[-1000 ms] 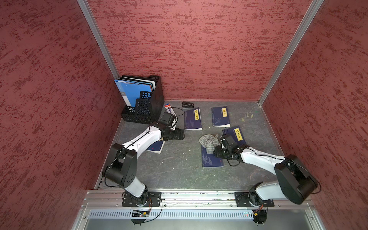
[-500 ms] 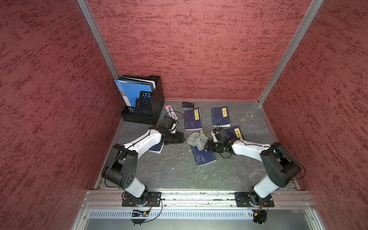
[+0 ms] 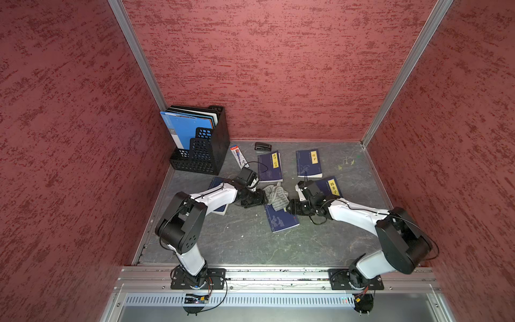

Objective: Wipe the cover of the book
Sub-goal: Move the book to the center of the board.

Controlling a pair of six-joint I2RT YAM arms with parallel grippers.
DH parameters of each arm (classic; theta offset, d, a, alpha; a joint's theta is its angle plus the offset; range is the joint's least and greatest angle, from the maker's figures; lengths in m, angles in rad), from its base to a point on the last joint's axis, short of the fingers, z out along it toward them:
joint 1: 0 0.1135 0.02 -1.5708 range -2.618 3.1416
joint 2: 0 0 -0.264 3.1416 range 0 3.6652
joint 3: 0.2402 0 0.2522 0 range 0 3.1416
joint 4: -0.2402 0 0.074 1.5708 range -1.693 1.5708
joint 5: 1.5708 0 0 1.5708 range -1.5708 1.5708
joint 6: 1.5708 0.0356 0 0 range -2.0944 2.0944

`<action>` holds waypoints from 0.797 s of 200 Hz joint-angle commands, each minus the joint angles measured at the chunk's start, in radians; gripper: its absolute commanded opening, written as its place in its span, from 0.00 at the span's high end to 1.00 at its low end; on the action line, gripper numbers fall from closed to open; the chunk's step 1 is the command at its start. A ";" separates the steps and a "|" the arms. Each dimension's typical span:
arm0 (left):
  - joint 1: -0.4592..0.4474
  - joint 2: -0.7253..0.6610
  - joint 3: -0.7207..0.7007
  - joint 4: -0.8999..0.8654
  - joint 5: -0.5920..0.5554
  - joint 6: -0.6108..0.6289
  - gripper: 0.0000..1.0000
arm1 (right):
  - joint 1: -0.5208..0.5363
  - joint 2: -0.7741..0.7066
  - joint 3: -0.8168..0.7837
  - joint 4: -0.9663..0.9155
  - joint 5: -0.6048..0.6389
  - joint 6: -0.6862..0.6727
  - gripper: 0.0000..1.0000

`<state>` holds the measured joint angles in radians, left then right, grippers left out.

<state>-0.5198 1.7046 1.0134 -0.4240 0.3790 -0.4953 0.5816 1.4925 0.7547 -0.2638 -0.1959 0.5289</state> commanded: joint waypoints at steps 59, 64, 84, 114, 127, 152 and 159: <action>-0.035 0.106 0.028 0.061 0.032 -0.049 0.48 | 0.007 0.031 -0.027 0.011 -0.061 -0.059 0.48; -0.035 0.110 0.028 0.062 0.033 -0.048 0.49 | 0.007 0.038 -0.021 0.012 -0.063 -0.062 0.49; -0.031 0.125 0.034 0.065 0.038 -0.045 0.53 | 0.011 0.061 -0.002 0.023 -0.077 -0.069 0.52; -0.017 0.137 0.042 0.078 0.046 -0.042 0.63 | 0.021 0.086 0.039 0.028 -0.085 -0.077 0.54; -0.008 0.143 0.050 0.079 0.050 -0.039 0.64 | 0.026 0.101 0.060 0.029 -0.089 -0.082 0.55; 0.013 0.155 0.064 0.077 0.058 -0.029 0.65 | 0.037 0.137 0.099 0.034 -0.095 -0.088 0.56; 0.019 0.156 0.066 0.078 0.058 -0.027 0.66 | 0.042 0.146 0.109 0.036 -0.097 -0.089 0.56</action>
<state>-0.5209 1.8389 1.0519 -0.3588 0.4255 -0.5423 0.6064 1.6096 0.8116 -0.2596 -0.2699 0.4610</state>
